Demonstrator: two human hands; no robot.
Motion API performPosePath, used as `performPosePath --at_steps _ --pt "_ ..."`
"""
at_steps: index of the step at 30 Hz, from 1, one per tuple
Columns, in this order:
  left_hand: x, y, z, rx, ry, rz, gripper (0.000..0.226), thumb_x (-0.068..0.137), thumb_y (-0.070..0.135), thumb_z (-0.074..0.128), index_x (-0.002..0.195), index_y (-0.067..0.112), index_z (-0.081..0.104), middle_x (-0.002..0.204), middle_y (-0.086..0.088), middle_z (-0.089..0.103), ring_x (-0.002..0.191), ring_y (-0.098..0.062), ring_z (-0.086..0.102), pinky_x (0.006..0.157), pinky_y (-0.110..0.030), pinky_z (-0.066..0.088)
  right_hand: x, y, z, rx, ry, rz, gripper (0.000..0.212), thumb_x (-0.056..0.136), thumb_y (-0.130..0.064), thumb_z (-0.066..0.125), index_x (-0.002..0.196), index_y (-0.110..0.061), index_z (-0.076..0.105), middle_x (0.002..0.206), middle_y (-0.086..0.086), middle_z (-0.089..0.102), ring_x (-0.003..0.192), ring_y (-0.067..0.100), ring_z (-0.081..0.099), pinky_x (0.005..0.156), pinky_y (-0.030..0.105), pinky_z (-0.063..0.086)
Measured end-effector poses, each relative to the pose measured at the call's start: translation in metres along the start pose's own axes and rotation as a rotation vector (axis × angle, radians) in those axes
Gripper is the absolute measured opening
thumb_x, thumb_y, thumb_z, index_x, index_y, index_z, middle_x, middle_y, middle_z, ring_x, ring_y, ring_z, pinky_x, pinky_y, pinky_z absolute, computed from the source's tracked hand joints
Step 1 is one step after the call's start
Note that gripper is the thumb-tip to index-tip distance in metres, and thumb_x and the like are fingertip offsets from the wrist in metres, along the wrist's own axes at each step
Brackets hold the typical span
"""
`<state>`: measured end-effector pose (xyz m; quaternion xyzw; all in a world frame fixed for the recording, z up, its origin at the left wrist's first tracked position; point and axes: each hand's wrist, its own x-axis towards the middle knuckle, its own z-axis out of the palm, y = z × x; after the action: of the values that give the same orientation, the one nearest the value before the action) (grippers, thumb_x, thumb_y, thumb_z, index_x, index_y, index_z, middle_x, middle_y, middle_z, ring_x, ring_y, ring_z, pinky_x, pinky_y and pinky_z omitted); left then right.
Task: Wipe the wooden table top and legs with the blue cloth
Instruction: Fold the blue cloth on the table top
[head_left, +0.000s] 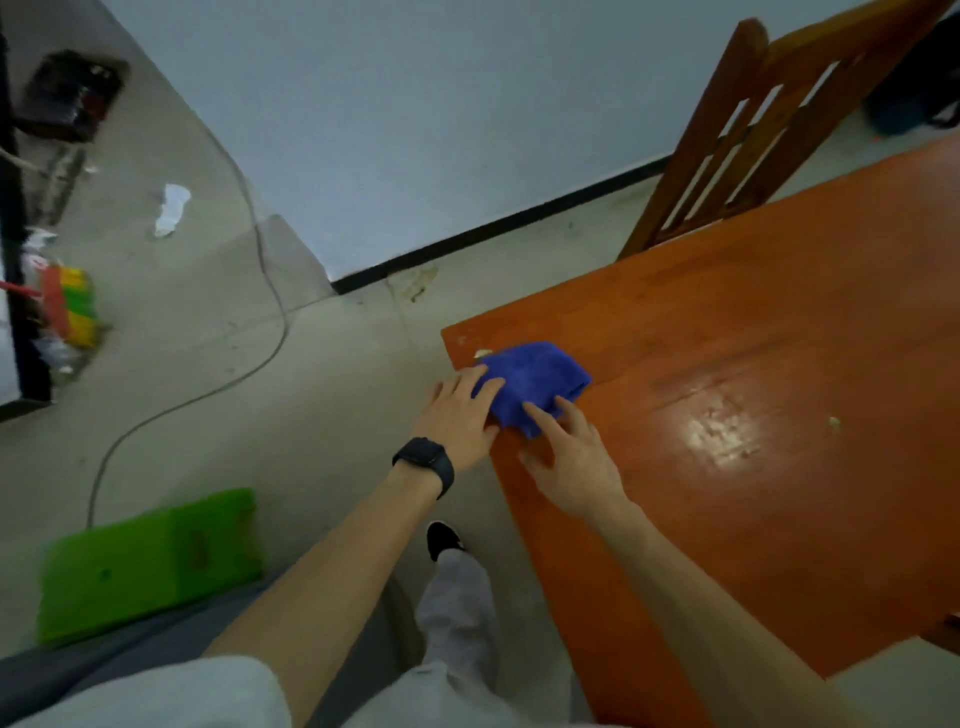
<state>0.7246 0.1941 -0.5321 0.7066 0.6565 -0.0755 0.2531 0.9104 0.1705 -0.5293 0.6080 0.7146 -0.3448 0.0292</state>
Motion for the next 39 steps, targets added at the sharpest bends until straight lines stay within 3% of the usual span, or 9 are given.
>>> performPosePath --at_steps 8,11,15,21,24,28,32,36,39 --pt "0.018 -0.017 -0.021 -0.187 0.053 0.162 0.022 0.101 0.037 0.044 0.102 0.023 0.061 0.093 0.000 0.065 0.089 -0.023 0.059 0.074 -0.034 0.047 0.009 -0.041 0.019 0.110 0.176 0.315 0.025 0.095 -0.041 0.055 0.116 -0.028 0.054 0.127 0.004 0.045 0.118 0.029 0.044 0.086 0.038 0.048" --pt "0.015 -0.017 -0.026 -0.240 0.000 0.172 0.012 0.096 0.037 0.051 0.100 0.026 0.056 0.104 0.002 0.061 0.100 -0.022 0.056 0.084 -0.037 0.048 0.000 -0.049 0.015 0.199 0.211 0.350 0.013 0.098 -0.031 0.049 0.106 -0.023 0.056 0.114 0.001 0.049 0.106 0.026 0.049 0.083 0.033 0.043" --pt "0.007 -0.025 -0.025 -0.111 -0.181 0.234 0.052 0.086 0.049 0.062 0.133 0.033 0.049 0.143 0.000 0.044 0.133 -0.023 0.040 0.110 -0.043 0.036 -0.023 -0.060 0.003 0.524 0.305 0.364 0.011 0.098 -0.022 0.049 0.087 -0.023 0.050 0.090 -0.005 0.056 0.081 0.015 0.056 0.064 0.025 0.038" --pt "-0.036 -0.013 -0.050 -0.397 -0.093 0.397 0.020 0.090 0.030 0.052 0.091 0.015 0.066 0.108 -0.003 0.067 0.103 -0.023 0.060 0.091 -0.046 0.049 -0.074 -0.069 -0.012 0.897 0.320 0.336 0.017 0.094 -0.015 0.057 0.078 -0.015 0.053 0.071 -0.001 0.057 0.066 0.012 0.052 0.065 0.027 0.042" --pt "-0.066 -0.014 -0.081 -0.554 -0.123 0.346 0.013 0.100 0.019 0.048 0.098 0.011 0.058 0.093 -0.009 0.065 0.084 -0.026 0.062 0.077 -0.042 0.052 -0.093 -0.076 -0.010 1.017 0.344 0.356 0.012 0.092 -0.012 0.057 0.081 -0.015 0.054 0.081 0.014 0.063 0.074 0.033 0.061 0.068 0.051 0.051" --pt "-0.080 -0.018 -0.122 -0.645 -0.156 0.282 0.012 0.104 0.027 0.042 0.104 0.020 0.052 0.096 0.000 0.064 0.084 -0.016 0.061 0.068 -0.023 0.049 -0.105 -0.096 -0.024 1.017 0.434 0.306 0.015 0.095 -0.009 0.057 0.096 -0.024 0.056 0.100 -0.003 0.065 0.087 0.016 0.067 0.072 0.032 0.057" --pt "-0.064 -0.018 -0.153 -0.641 -0.154 0.242 0.012 0.103 0.035 0.044 0.102 0.028 0.054 0.100 0.009 0.065 0.093 -0.011 0.061 0.080 -0.028 0.048 -0.095 -0.113 -0.051 0.887 0.481 0.186 0.016 0.100 -0.029 0.052 0.115 -0.033 0.058 0.110 -0.016 0.062 0.099 0.004 0.061 0.086 0.031 0.055" --pt "-0.048 -0.013 -0.195 -0.678 -0.176 0.300 0.009 0.101 0.033 0.051 0.100 0.028 0.057 0.094 0.005 0.067 0.089 -0.014 0.064 0.083 -0.034 0.051 -0.072 -0.126 -0.088 0.755 0.381 -0.034 0.055 0.086 -0.059 0.061 0.136 -0.038 0.049 0.131 -0.021 0.047 0.115 -0.005 0.050 0.094 0.026 0.049" --pt "-0.038 0.001 -0.228 -0.536 -0.230 0.385 0.012 0.098 0.035 0.058 0.106 0.027 0.058 0.099 0.005 0.066 0.091 -0.012 0.064 0.086 -0.033 0.053 -0.048 -0.136 -0.121 0.521 0.381 -0.168 0.054 0.086 -0.051 0.068 0.135 -0.037 0.049 0.127 -0.021 0.052 0.114 -0.006 0.046 0.090 0.017 0.040"
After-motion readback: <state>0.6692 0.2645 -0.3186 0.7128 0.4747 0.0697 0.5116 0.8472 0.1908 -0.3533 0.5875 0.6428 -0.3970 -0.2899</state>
